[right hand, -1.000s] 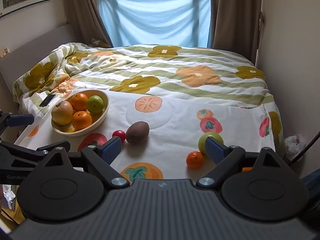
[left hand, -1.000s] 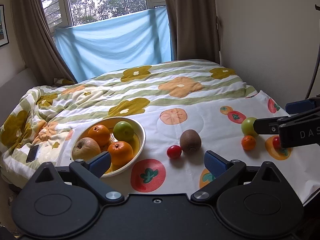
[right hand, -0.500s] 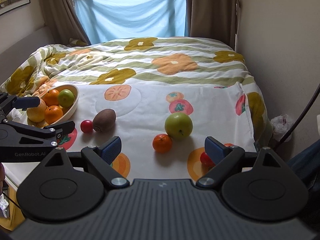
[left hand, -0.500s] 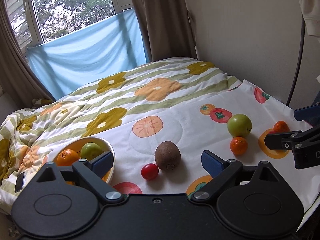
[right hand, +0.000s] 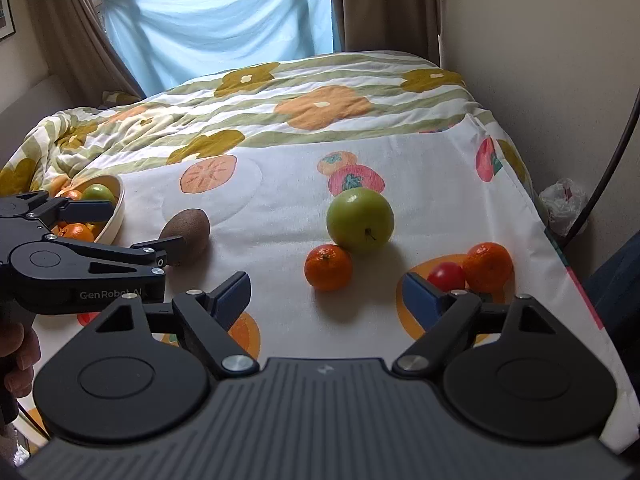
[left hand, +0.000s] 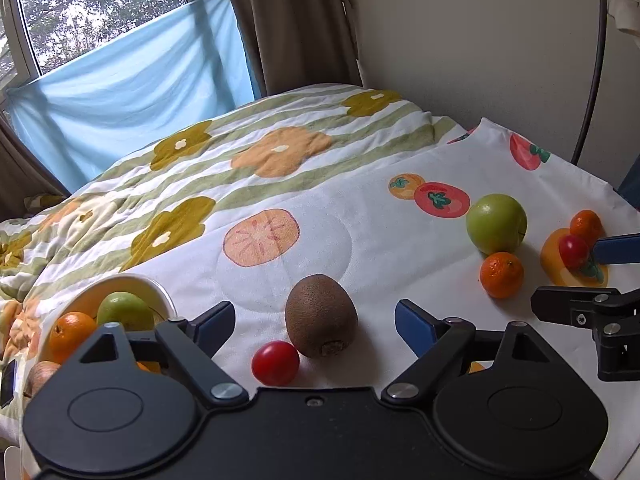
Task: Organize fruits
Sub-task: 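Move the left tool to the brown kiwi while the right tool approaches a small mandarin, then close the left tool on the kiwi while the right tool closes on the mandarin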
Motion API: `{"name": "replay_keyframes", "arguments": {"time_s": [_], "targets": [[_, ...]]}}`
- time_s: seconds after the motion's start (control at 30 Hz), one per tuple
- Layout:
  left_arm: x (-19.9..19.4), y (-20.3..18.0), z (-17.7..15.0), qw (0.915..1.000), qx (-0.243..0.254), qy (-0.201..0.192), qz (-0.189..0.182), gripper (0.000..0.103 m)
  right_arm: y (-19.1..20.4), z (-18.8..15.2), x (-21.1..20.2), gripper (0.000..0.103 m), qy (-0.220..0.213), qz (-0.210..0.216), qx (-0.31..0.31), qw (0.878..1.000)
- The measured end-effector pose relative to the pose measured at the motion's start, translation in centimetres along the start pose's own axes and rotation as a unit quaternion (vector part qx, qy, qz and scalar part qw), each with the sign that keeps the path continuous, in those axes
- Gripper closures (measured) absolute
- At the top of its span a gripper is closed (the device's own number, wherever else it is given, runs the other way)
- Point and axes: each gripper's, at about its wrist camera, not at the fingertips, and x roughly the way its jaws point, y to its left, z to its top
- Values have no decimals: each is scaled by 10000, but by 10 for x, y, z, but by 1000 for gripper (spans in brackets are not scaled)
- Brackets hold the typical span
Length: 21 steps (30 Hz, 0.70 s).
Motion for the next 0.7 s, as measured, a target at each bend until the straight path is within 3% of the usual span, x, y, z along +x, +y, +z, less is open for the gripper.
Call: {"name": "replay_keyframes", "arguments": {"time_s": [0.1,0.3,0.37,0.6,0.7], "targets": [[14,2,0,9999,-7,108,-94,20,1,-2,11,10,32,-54,116,9999],[36,6,1,9995,-93,282,-148,22,3,-3,28,16,91,-130,281,9995],[42,8,1,9991,-121,354,-195,31,5,-3,31,18,101,-149,301,9994],[50,8,-1,9979,-223,514,-333,35,7,-2,39,20,121,-197,323,9992],[50,9,-2,9978,-257,495,-353,45,8,-1,40,21,116,-214,306,9992]]}}
